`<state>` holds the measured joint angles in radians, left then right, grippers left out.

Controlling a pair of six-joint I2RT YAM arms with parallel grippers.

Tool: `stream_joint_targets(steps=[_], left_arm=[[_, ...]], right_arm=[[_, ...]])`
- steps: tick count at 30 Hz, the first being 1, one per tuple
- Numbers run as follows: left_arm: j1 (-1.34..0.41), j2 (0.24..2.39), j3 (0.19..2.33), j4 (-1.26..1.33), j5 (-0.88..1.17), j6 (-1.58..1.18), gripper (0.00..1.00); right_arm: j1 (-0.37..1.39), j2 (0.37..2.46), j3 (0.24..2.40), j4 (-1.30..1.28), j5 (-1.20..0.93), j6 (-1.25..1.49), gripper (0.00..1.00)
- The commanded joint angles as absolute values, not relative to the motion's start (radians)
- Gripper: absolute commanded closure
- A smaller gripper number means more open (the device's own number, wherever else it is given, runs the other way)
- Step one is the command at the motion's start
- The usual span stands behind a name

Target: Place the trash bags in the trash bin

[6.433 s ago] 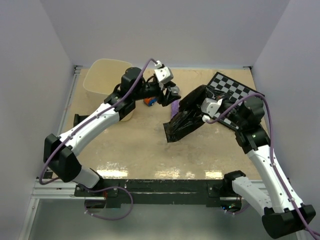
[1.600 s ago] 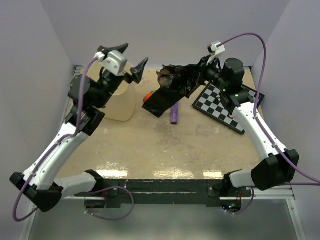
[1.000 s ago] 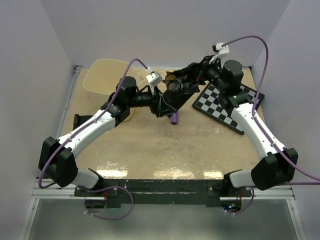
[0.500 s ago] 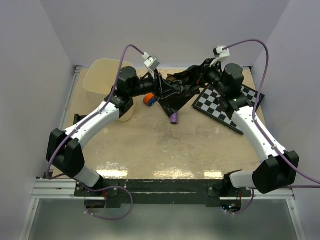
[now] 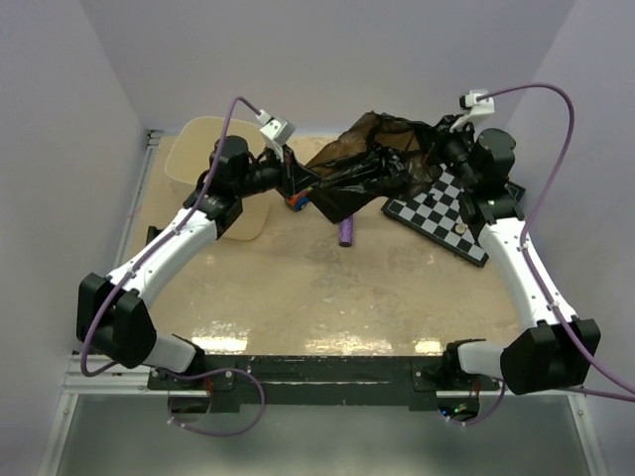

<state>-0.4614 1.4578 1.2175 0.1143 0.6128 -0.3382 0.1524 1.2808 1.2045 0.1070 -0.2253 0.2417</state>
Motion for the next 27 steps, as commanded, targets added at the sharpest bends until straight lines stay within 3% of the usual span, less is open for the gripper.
stream_joint_targets(steps=[1,6,17,24,27], left_arm=[[-0.443,1.388,1.193,-0.061,0.505,-0.19,1.0],[-0.44,1.411,1.258,-0.167,0.335,-0.103,1.0],[-0.397,1.503,1.399,-0.385,0.085,0.028,1.0],[-0.397,1.479,1.417,-0.33,0.179,0.066,1.0],[-0.397,1.499,1.43,-0.35,0.097,0.126,1.0]], right_arm=[[0.14,1.2,1.183,0.095,-0.242,0.125,1.0],[0.14,1.128,1.123,0.074,-0.259,0.051,1.0],[0.129,1.049,1.054,0.048,-0.005,0.006,1.0],[0.127,1.117,1.086,0.029,-0.087,0.032,1.0],[0.126,1.152,1.092,0.018,-0.003,0.057,1.0]])
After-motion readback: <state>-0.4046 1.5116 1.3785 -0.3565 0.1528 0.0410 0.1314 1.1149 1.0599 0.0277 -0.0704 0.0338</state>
